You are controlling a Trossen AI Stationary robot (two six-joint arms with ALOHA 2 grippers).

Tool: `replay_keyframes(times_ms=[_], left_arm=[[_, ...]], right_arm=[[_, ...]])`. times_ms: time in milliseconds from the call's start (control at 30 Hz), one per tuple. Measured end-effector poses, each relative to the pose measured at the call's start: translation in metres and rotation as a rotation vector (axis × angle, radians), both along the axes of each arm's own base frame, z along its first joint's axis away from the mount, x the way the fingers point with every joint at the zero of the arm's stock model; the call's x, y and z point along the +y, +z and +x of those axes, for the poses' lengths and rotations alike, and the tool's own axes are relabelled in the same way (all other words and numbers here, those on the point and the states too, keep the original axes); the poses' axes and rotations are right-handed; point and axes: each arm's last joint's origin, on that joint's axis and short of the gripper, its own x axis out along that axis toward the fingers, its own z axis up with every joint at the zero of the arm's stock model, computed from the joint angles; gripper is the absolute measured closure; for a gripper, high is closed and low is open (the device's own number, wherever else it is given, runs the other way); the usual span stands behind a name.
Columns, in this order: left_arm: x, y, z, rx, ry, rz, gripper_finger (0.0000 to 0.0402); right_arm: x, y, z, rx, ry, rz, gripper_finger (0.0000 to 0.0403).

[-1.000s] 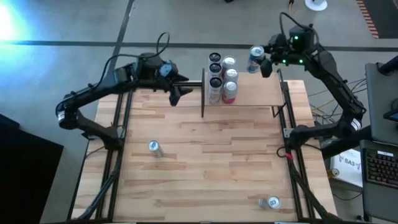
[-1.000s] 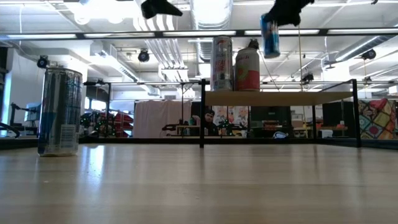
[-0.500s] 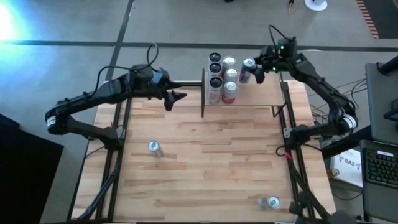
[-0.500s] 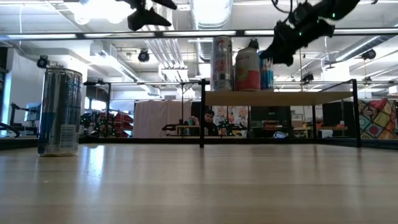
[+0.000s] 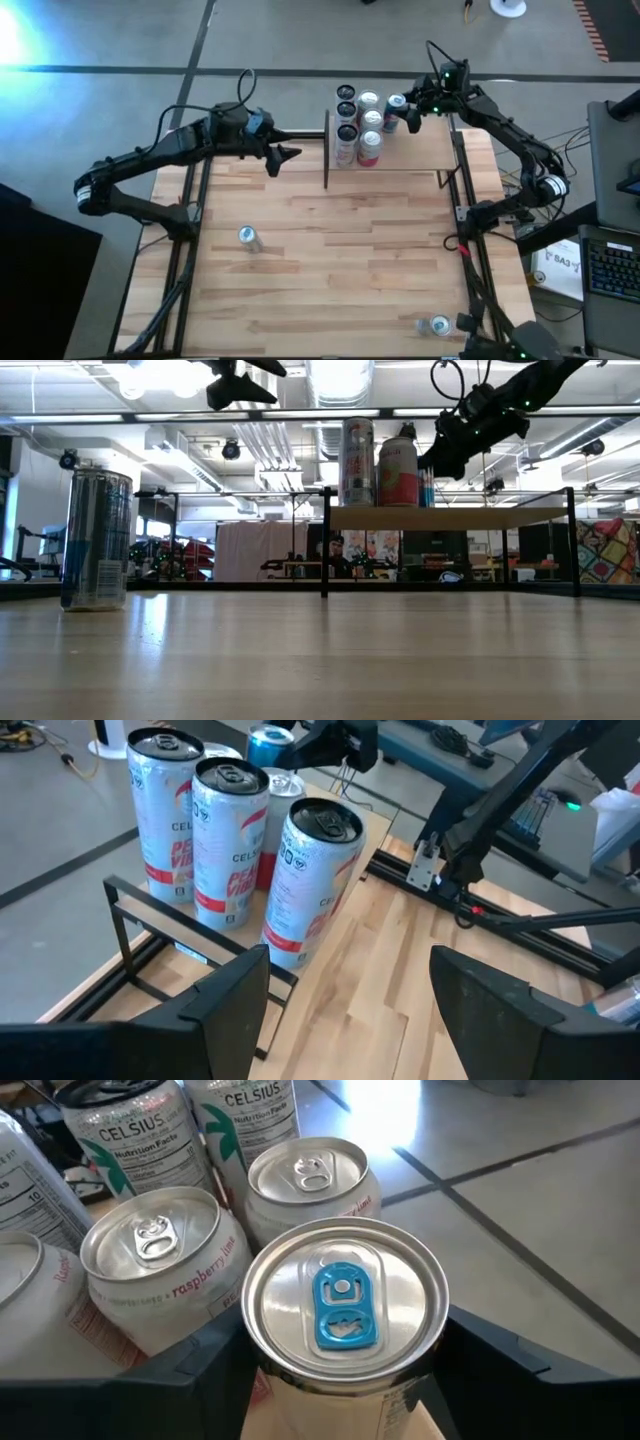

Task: Place canned beverage on shelf
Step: Put the top blue soda can on the shelf, then put the top blue soda can aligned with the other blue soda can on the shelf

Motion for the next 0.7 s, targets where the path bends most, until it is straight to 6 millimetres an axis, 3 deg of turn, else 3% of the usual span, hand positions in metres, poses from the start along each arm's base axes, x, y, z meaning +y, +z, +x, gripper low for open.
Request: replay_keyframes(times_ms=[333, 567, 700], left_arm=[[-0.001, 0.004, -0.003, 0.030, -0.004, 0.005, 0.0150], [-0.003, 0.000, -0.009, 0.114, 0.005, -0.050, 0.0150], [-0.007, -0.006, -0.010, 0.157, 0.004, -0.087, 0.0150]], right_arm=[[0.002, 0.022, -0.004, -0.015, -0.021, -0.002, 0.0095], [0.008, 0.038, -0.006, -0.013, -0.017, 0.005, 0.0089], [0.017, 0.060, -0.010, -0.033, -0.018, -0.029, 0.0093]])
